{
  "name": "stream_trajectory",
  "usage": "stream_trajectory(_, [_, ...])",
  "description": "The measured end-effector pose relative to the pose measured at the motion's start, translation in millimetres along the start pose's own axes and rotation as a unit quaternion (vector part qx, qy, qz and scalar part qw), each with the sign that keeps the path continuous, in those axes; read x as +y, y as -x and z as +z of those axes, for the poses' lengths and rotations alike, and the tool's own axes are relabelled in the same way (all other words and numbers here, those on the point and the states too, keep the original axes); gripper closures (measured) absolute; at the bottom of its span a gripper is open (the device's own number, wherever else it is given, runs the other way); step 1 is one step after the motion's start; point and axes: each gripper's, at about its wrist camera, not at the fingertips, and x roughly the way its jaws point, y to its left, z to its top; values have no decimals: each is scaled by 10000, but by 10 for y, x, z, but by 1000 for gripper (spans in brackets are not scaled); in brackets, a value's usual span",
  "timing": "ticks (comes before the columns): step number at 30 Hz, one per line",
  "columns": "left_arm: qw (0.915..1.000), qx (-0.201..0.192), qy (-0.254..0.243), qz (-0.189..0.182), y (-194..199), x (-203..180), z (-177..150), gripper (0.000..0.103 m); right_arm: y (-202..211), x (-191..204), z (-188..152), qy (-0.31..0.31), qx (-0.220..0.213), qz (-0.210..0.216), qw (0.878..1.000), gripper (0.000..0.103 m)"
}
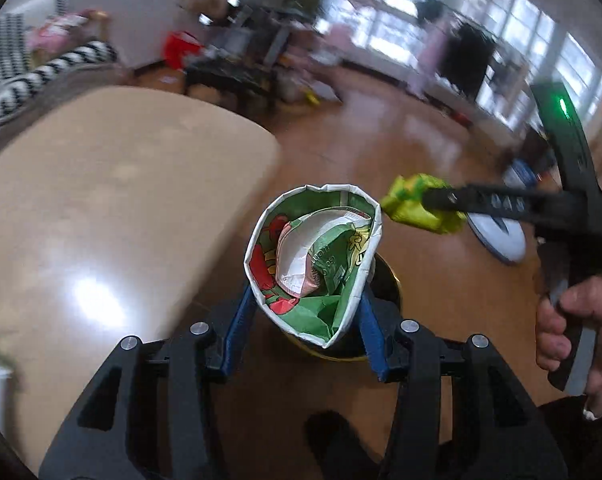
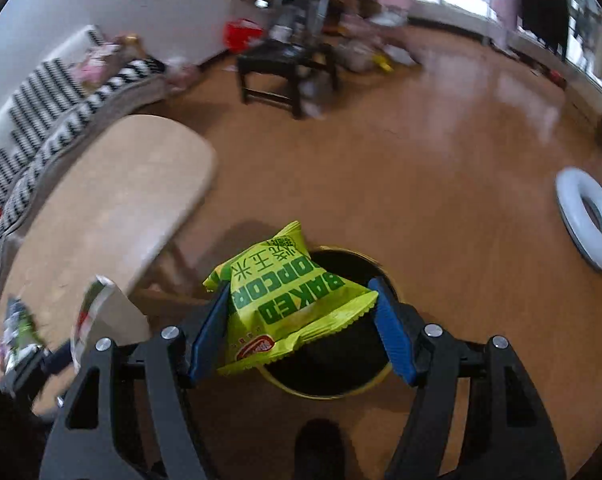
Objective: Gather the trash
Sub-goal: 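Carry both items over the black bin and open both tools to drop them, then swing both tools back over the table toward the trash pile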
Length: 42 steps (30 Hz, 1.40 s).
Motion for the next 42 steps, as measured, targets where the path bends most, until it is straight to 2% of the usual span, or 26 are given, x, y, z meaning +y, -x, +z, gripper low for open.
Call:
stream_trajectory(4, [9989,387,-85,-247,-522,-120,-15,55,-188,-439,-4,-473,270,0,9985,35])
stream_trajectory(8, [9983,518,-98,-238,-838,-193,-11,55,-324,-407,58,-596,443,56,9972,35])
stream_trajectory(11, [9980,584,-16,-250,-1031,-234,58,55,-345,-362,126,-544,415,23,9977,35])
stream_trajectory(20, [9975,613,33,-349,-1074,-276,76,51,-337,-394,111,-597,377,69,9975,32])
stream_trajectory(22, [9974,624,103,-352,-1110,-245,88,35,-343,-374,108,-582,399,43,9975,24])
stream_trajectory(28, [9982,527,175,-225,-950,-181,66,15,-281,-309,110,-504,301,13,9983,17])
stream_trajectory(32, [9988,451,174,11,-580,-54,46,12,-131,-87,167,-250,27,10,9997,12])
stream_trajectory(35, [9997,70,111,216,-22,109,27,8,1,332,211,206,-248,134,9994,9])
stream_trajectory(38, [9966,-288,138,756,552,382,-62,7,156,889,178,722,-445,513,9951,8])
stream_trajectory(42, [9887,-513,547,1299,1289,921,-295,7,312,1626,19,1400,-467,1187,9819,8])
